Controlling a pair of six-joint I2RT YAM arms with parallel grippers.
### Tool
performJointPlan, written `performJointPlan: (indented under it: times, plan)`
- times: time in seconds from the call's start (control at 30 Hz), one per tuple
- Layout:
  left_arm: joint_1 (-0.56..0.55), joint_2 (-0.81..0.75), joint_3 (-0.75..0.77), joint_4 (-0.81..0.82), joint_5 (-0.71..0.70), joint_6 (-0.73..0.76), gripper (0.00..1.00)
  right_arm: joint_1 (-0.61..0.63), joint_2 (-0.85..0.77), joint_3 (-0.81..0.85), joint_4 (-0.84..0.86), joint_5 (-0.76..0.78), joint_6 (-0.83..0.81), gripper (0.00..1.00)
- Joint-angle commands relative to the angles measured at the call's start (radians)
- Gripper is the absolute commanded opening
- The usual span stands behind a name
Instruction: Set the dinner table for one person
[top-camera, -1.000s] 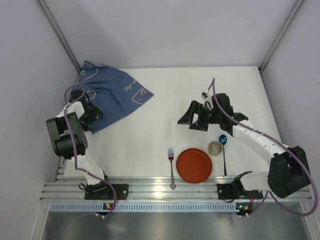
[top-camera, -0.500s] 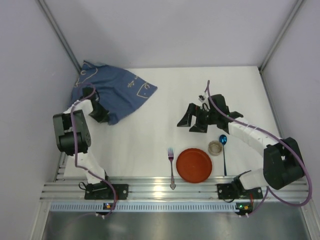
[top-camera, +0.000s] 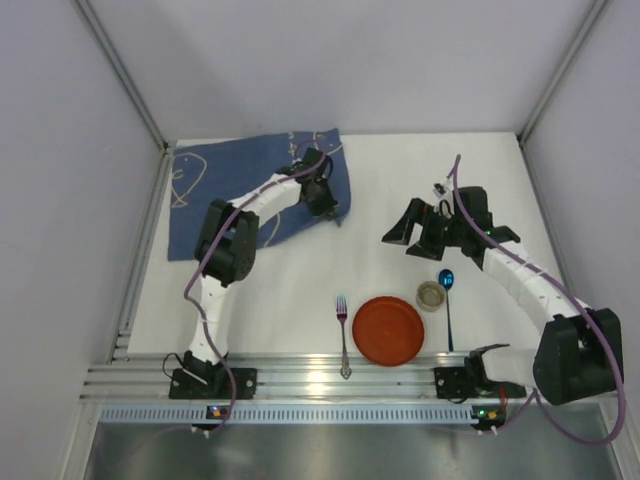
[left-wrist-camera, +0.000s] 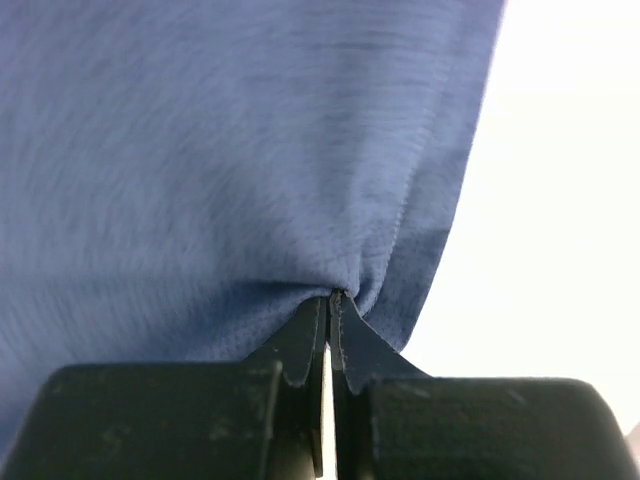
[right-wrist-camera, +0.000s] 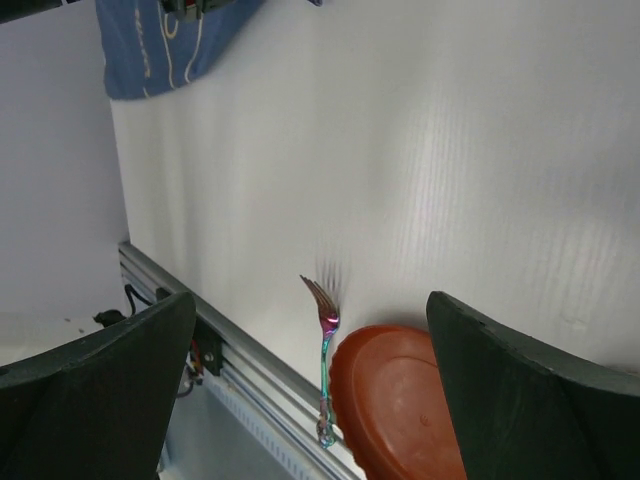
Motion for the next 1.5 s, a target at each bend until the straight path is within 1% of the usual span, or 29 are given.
performJointPlan:
  times: [0.0, 0.13, 0.17, 0.27, 0.37, 0.5, 0.67, 0.73, 0.87, 0.9, 0.93, 0.97, 1.0, 1.03, 1.2, 1.23, 1.3, 1.33, 1.4, 1.47]
  plan:
    - [-0.099, 0.085, 0.167, -0.067, 0.026, -0.076, 0.0, -0.068, -0.072, -0.022, -0.071, -0.002, -0.048, 1.0]
    - [-0.183, 0.202, 0.316, -0.073, 0.057, -0.105, 0.0, -0.121, -0.121, -0.052, -0.118, 0.015, -0.069, 1.0]
    - [-0.197, 0.219, 0.376, -0.081, 0.058, -0.102, 0.0, -0.127, -0.141, -0.057, -0.13, 0.017, -0.074, 1.0]
    - [-0.243, 0.268, 0.445, -0.089, 0.084, -0.101, 0.0, -0.142, -0.173, -0.075, -0.144, 0.029, -0.08, 1.0]
    - [-0.279, 0.271, 0.441, -0.081, 0.1, -0.081, 0.0, -0.151, -0.195, -0.085, -0.169, 0.04, -0.083, 1.0]
    - [-0.341, 0.242, 0.404, -0.046, 0.138, 0.002, 0.0, -0.161, -0.216, -0.092, -0.193, 0.057, -0.091, 1.0]
    - [-0.403, 0.213, 0.353, -0.01, 0.253, 0.051, 0.0, -0.167, -0.229, -0.102, -0.212, 0.061, -0.103, 1.0]
    - [-0.43, 0.185, 0.337, -0.012, 0.256, 0.065, 0.0, -0.168, -0.227, -0.1, -0.215, 0.061, -0.106, 1.0]
    - [-0.457, 0.115, 0.226, 0.02, 0.272, 0.044, 0.0, -0.17, -0.227, -0.092, -0.221, 0.063, -0.103, 1.0]
    - [-0.461, 0.087, 0.206, 0.032, 0.278, 0.028, 0.07, -0.17, -0.226, -0.092, -0.221, 0.064, -0.102, 1.0]
    - [-0.463, 0.075, 0.189, 0.049, 0.276, 0.019, 0.19, -0.17, -0.224, -0.089, -0.219, 0.064, -0.1, 1.0]
    - [-0.464, 0.063, 0.163, 0.056, 0.278, 0.011, 0.4, -0.17, -0.219, -0.086, -0.221, 0.066, -0.098, 1.0]
    - [-0.464, 0.038, 0.156, 0.059, 0.267, 0.005, 0.89, -0.17, -0.218, -0.085, -0.221, 0.064, -0.097, 1.0]
    - [-0.466, 0.026, 0.148, 0.062, 0.259, 0.001, 0.98, -0.17, -0.216, -0.082, -0.221, 0.063, -0.097, 1.0]
    - [-0.463, -0.04, 0.191, 0.031, 0.171, 0.0, 0.98, -0.17, -0.209, -0.079, -0.221, 0.057, -0.092, 1.0]
    - [-0.461, -0.048, 0.232, 0.013, 0.12, 0.005, 0.98, -0.17, -0.207, -0.079, -0.221, 0.06, -0.094, 1.0]
    - [-0.455, -0.072, 0.266, -0.047, 0.069, 0.023, 0.98, -0.17, -0.201, -0.079, -0.219, 0.061, -0.092, 1.0]
    - [-0.452, -0.086, 0.281, -0.065, 0.017, 0.028, 0.98, -0.17, -0.196, -0.077, -0.219, 0.06, -0.092, 1.0]
    - [-0.45, -0.131, 0.277, -0.137, -0.044, 0.048, 0.98, -0.17, -0.192, -0.071, -0.219, 0.069, -0.091, 1.0]
    - [-0.45, -0.174, 0.214, -0.167, -0.104, 0.068, 0.97, -0.17, -0.175, -0.063, -0.215, 0.078, -0.088, 1.0]
